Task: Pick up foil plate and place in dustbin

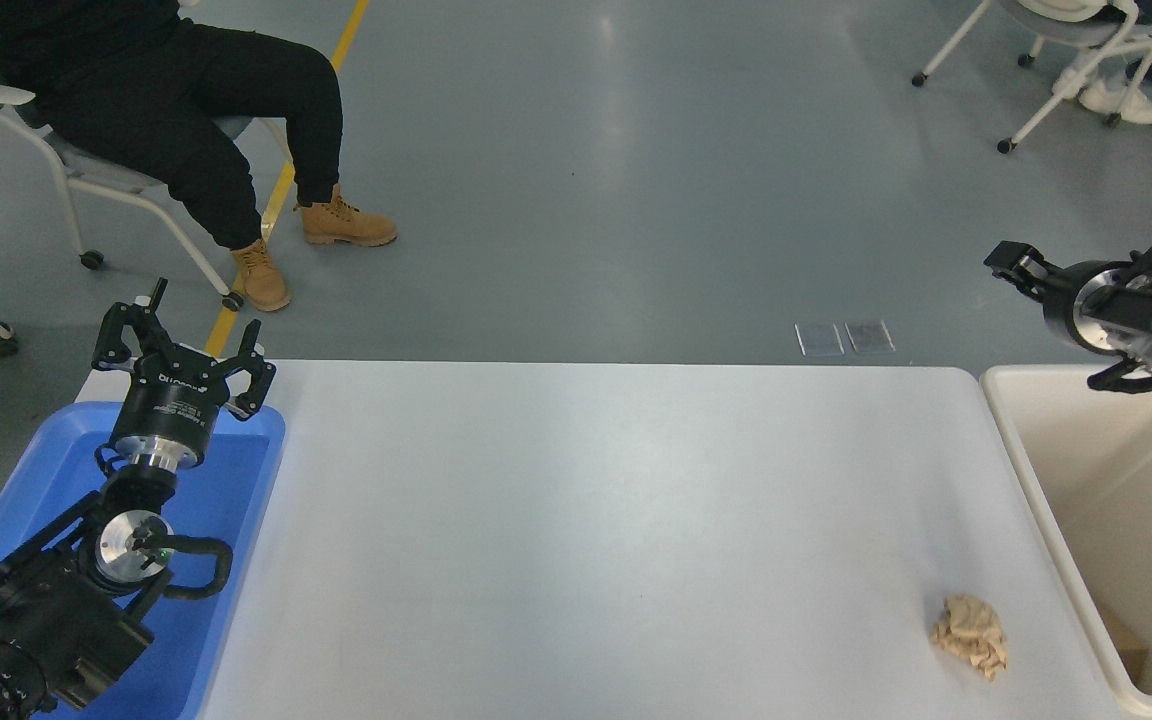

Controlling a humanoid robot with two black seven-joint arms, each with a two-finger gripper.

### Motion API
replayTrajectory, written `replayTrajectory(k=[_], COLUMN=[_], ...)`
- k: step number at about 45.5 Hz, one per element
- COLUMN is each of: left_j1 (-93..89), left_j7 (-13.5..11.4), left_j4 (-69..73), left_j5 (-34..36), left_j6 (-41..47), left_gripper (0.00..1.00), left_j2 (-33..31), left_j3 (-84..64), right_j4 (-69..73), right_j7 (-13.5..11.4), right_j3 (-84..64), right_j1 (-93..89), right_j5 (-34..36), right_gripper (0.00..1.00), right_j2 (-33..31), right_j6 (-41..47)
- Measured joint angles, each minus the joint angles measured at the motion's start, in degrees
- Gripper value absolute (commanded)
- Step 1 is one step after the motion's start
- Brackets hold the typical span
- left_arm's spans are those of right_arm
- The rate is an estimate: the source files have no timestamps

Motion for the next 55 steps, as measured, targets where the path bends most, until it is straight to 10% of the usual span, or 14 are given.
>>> replayTrajectory(k=[55], left_j1=[0.0], left_j7=[0.0], left_j4=[0.0], left_j5=[0.0], left_j6=[0.1], left_gripper=[0.99], left_j2=[0.0], left_j3=[0.1], right_j4=[46.3], right_j7=[-0.1], right_j3=[-6.6], right_j1=[48.5], right_j5=[-6.7], right_gripper=[1.0], right_j2=[-1.7], right_j6=[27.8])
